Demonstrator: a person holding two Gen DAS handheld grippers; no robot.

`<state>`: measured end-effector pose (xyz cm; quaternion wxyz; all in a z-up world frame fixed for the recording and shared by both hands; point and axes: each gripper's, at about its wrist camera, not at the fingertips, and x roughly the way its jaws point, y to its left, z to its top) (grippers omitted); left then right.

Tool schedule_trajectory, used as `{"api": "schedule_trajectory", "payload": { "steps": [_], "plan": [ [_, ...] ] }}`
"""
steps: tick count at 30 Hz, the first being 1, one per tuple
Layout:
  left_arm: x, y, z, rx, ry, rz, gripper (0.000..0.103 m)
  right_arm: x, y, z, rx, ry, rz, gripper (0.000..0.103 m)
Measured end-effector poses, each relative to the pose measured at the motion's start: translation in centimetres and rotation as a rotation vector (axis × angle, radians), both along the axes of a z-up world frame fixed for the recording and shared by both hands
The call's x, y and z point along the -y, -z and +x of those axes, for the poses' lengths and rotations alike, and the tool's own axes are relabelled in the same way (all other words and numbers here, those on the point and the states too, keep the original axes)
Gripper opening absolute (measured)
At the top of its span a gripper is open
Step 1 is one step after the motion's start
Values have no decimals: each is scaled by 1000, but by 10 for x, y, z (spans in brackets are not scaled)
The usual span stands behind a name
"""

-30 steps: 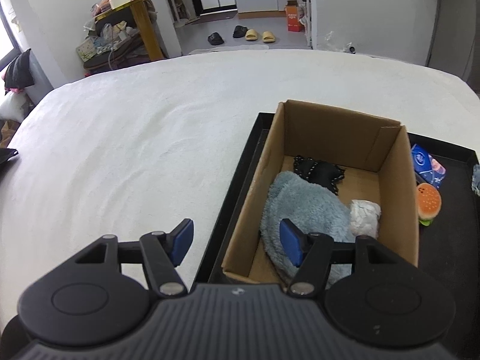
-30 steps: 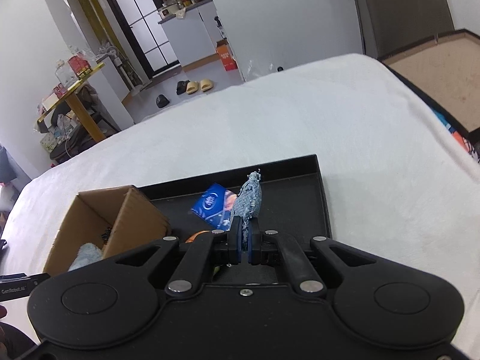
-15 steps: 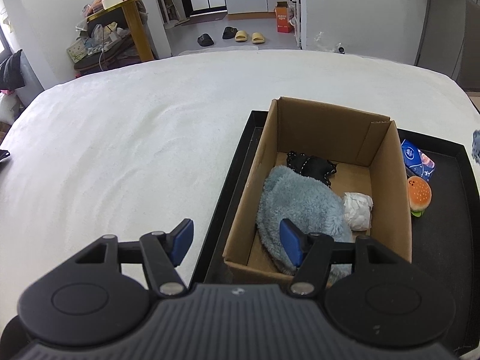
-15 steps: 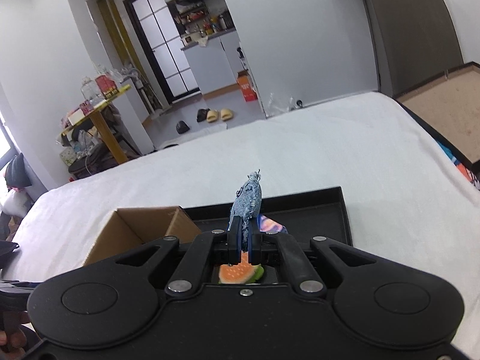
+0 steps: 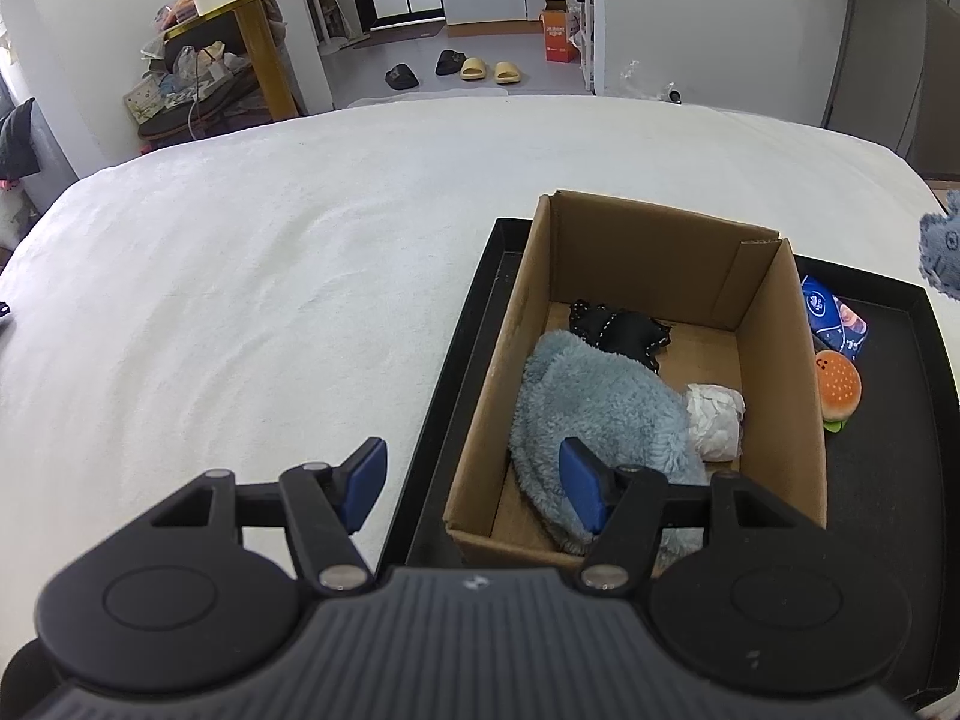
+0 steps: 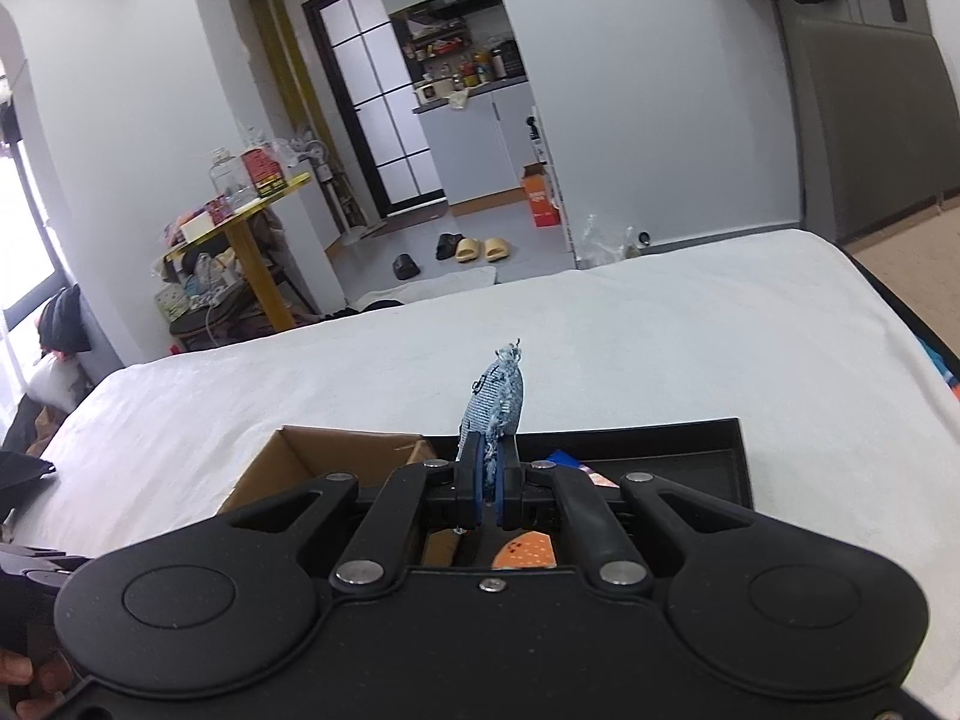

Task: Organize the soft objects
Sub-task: 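Carry the blue-grey cloth plush with the right gripper into the box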

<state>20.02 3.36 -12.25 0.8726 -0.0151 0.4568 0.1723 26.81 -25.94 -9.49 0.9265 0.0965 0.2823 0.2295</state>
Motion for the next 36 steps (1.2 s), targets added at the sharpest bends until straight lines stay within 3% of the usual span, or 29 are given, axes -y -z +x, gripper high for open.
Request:
{"api": "schedule_trajectory", "payload": {
  "steps": [24, 27, 32, 36],
  "plan": [
    [-10, 10, 1, 29, -7, -36, 60, -48, -6, -3, 31, -224, -6, 4],
    [-14, 12, 0, 42, 0, -55, 56, -58, -4, -2, 23, -255, -28, 4],
    [-19, 17, 3, 29, 15, -95, 22, -73, -1, 0, 7, -274, -63, 4],
    [-22, 20, 3, 27, 20, -103, 14, -80, 3, 3, -9, -269, -94, 4]
  ]
}}
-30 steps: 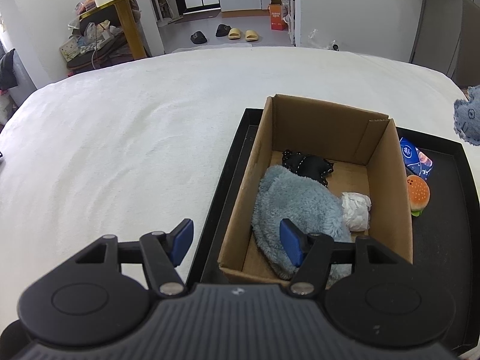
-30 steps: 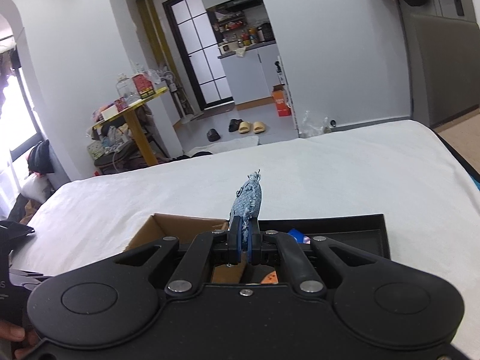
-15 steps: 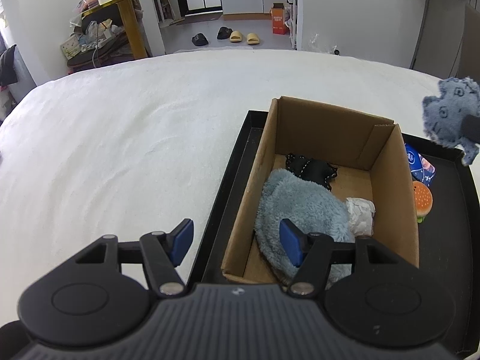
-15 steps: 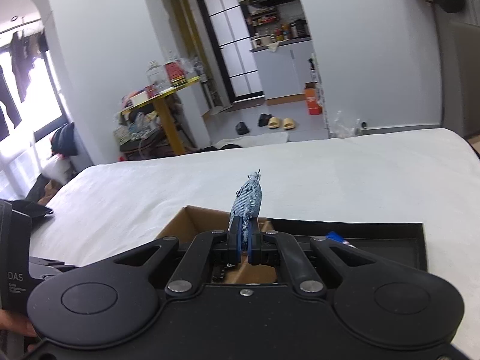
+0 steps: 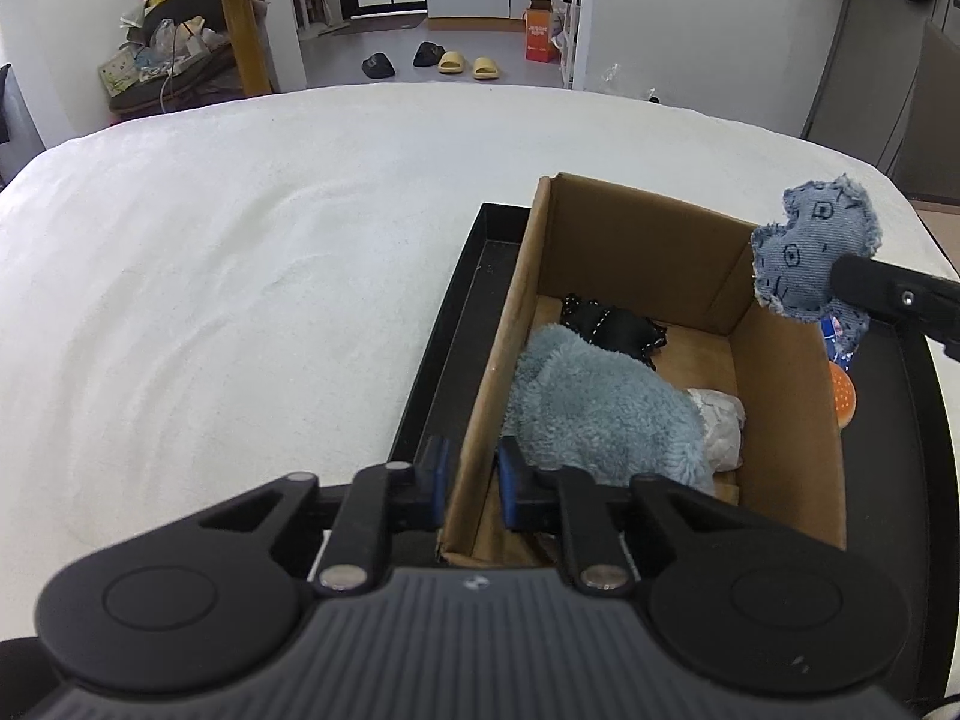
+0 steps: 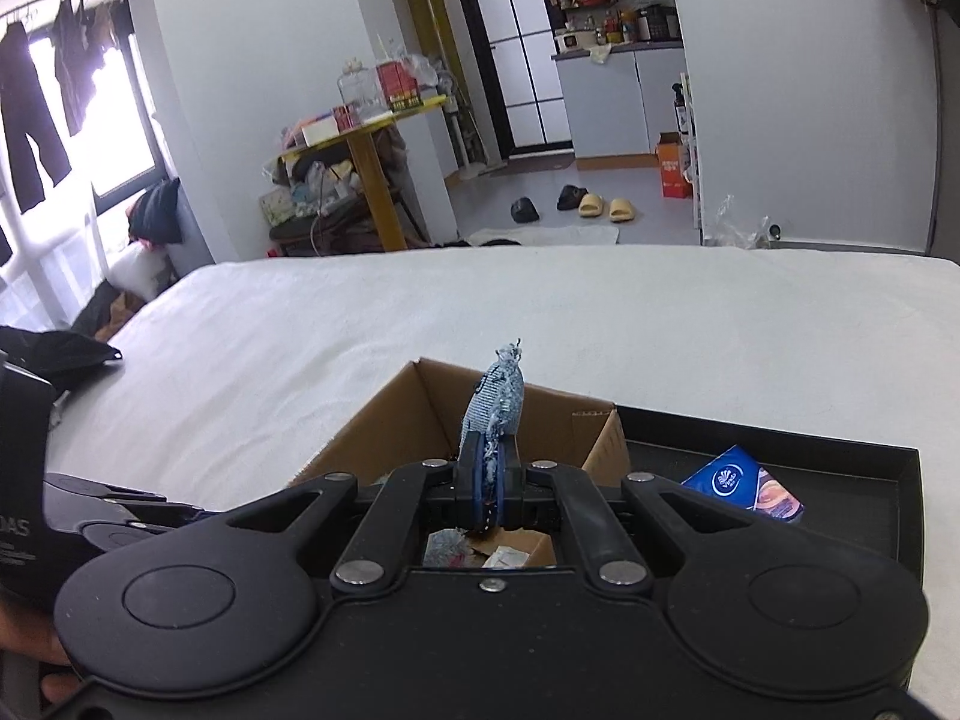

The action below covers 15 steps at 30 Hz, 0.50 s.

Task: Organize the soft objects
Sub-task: 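Carry the blue-grey cloth plush with the right gripper into the box, then open the right gripper to release the cloth plush in the box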

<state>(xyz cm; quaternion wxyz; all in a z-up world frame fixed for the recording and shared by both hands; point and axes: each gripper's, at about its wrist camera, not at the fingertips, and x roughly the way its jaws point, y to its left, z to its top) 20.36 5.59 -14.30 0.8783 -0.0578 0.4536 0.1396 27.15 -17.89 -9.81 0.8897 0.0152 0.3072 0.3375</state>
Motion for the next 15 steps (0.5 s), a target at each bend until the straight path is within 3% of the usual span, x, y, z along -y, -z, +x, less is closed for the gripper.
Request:
{"api": "schedule_trajectory", "payload": {
  "steps": [6, 11, 15],
  "plan": [
    [-8, 1, -1, 4, 0, -39, 12, -12, 5, 3, -8, 17, -47, 5],
    [-13, 0, -2, 4, 1, -75, 12, -28, 18, 12, -57, 80, -65, 14],
    [-14, -2, -2, 1, 6, -78, 12, -35, 22, 8, -52, 96, -71, 15]
  ]
}}
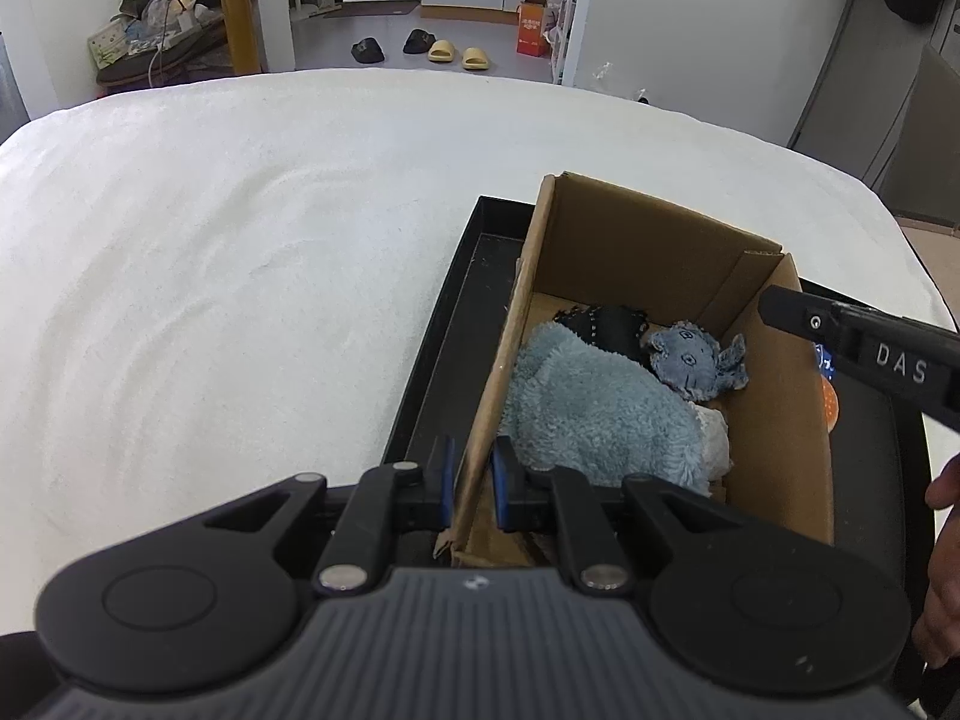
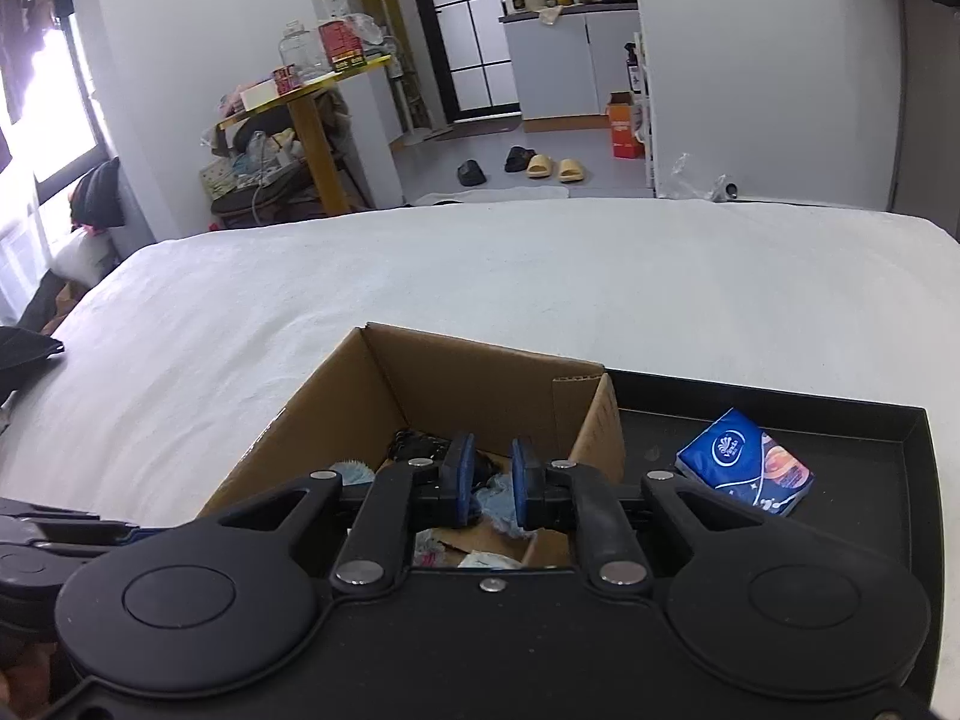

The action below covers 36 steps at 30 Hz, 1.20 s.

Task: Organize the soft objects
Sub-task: 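Open the right gripper to release the cloth plush in the box, then lower the right gripper onto the burger plush and grasp it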

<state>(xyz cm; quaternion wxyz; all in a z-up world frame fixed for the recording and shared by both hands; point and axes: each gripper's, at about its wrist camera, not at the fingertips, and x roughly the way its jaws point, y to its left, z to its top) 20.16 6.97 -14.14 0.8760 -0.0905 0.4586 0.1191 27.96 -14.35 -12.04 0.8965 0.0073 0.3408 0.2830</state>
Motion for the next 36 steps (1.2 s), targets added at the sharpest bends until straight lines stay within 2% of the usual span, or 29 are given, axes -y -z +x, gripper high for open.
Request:
{"api": "schedule_trajectory", "payload": {
  "steps": [4, 8, 11, 14, 21, 26, 29, 36],
  "plan": [
    [0, -2, 0, -5, 2, 4, 12, 2, -6, -9, 28, -11, -34, 16],
    [2, -2, 3, -13, -9, 11, 13, 11, -11, -13, 29, -19, -66, 25],
    [6, -4, 3, -13, -15, 31, 13, 16, -16, -14, 30, -30, -100, 25],
    [10, -8, 2, -10, -16, 56, 13, 26, -23, -9, -14, -23, -77, 25],
    [13, -9, 4, -42, -35, 72, 18, 51, -30, -5, 7, -15, -103, 31],
    [17, -10, 8, -43, -51, 96, 32, 70, -15, 5, -70, 82, -29, 31],
    [18, -12, 10, -40, -84, 114, 44, 76, -15, 8, -64, 86, -11, 31],
    [29, -16, 15, -45, -92, 178, 54, 90, 7, 19, -98, 140, -17, 31]
  ]
}}
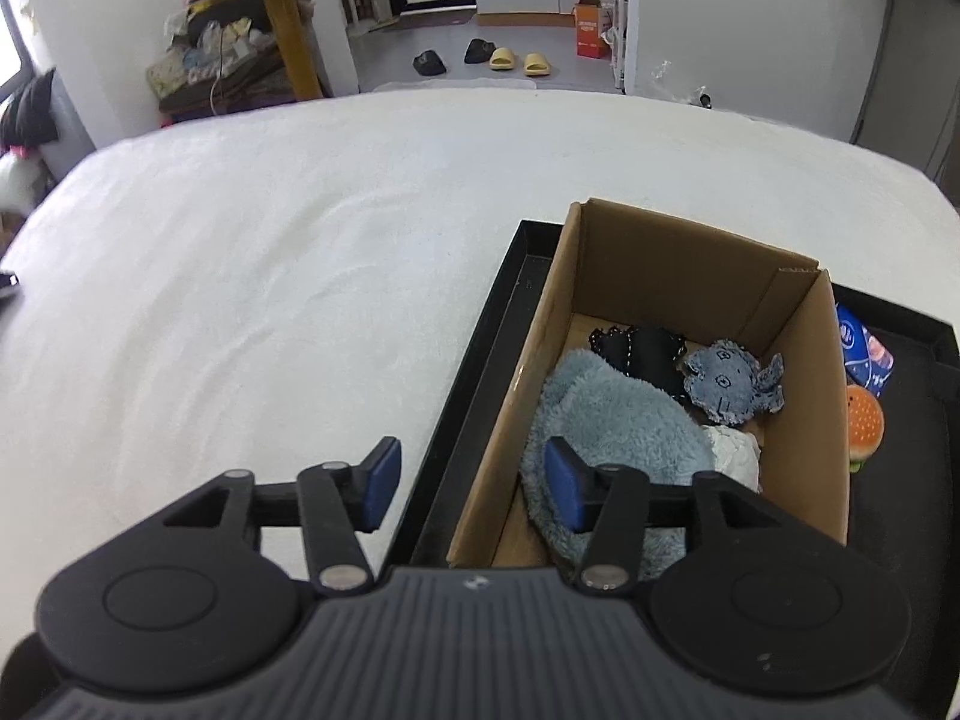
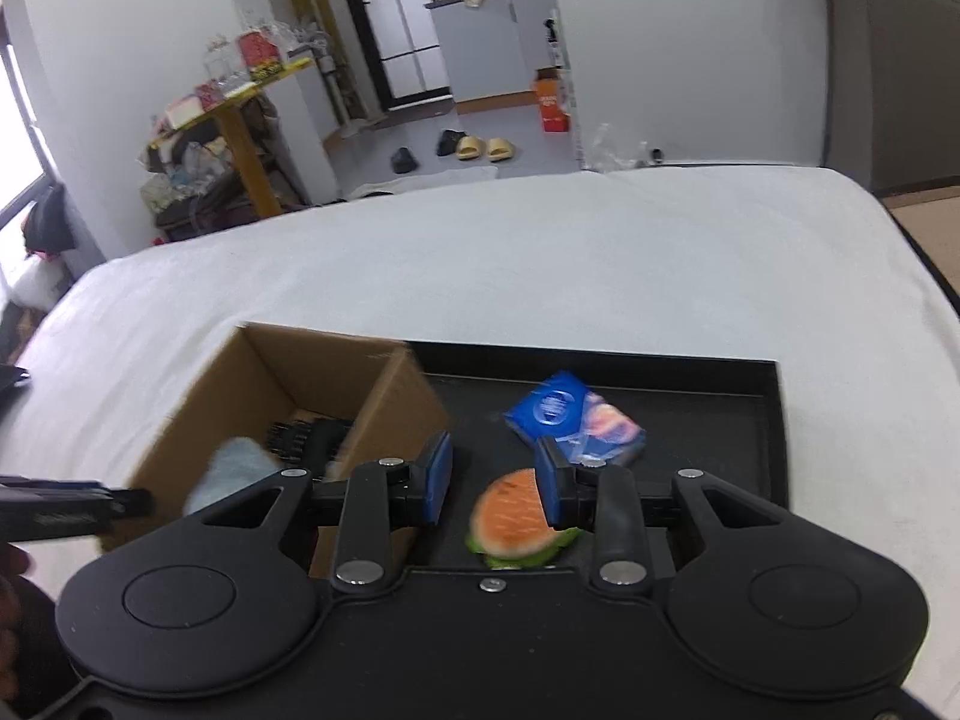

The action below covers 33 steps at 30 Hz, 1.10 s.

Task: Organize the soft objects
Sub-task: 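Lower the right gripper onto the burger plush and grasp it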

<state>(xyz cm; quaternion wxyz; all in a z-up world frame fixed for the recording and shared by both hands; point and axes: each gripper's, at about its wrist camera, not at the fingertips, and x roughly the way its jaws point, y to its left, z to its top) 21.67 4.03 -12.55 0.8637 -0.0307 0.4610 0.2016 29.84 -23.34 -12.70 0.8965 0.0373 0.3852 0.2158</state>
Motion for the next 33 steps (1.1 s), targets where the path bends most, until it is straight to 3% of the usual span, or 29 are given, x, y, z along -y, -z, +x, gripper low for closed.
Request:
{"api": "schedule_trajectory", "payload": {
  "steps": [3, 6, 14, 22, 30, 33],
  "plan": [
    [2, 0, 0, -3, -19, 16, 58, 7, 13, 5, -42, 12, 32, 32],
    [2, 0, 1, -2, -26, 13, 59, 8, 23, 10, -49, 21, 25, 45],
    [4, 4, 4, -15, -55, 44, 60, -1, 41, 19, -100, -43, 38, 45],
    [2, 9, 7, -29, -54, 51, 63, -7, 58, 18, -100, -69, -14, 54],
    [-6, 8, 2, -44, -58, 73, 64, -19, 65, 11, -62, -129, -100, 54],
    [-7, 5, -3, -40, -65, 66, 64, -20, 67, 9, -66, -149, -134, 42]
  ]
}}
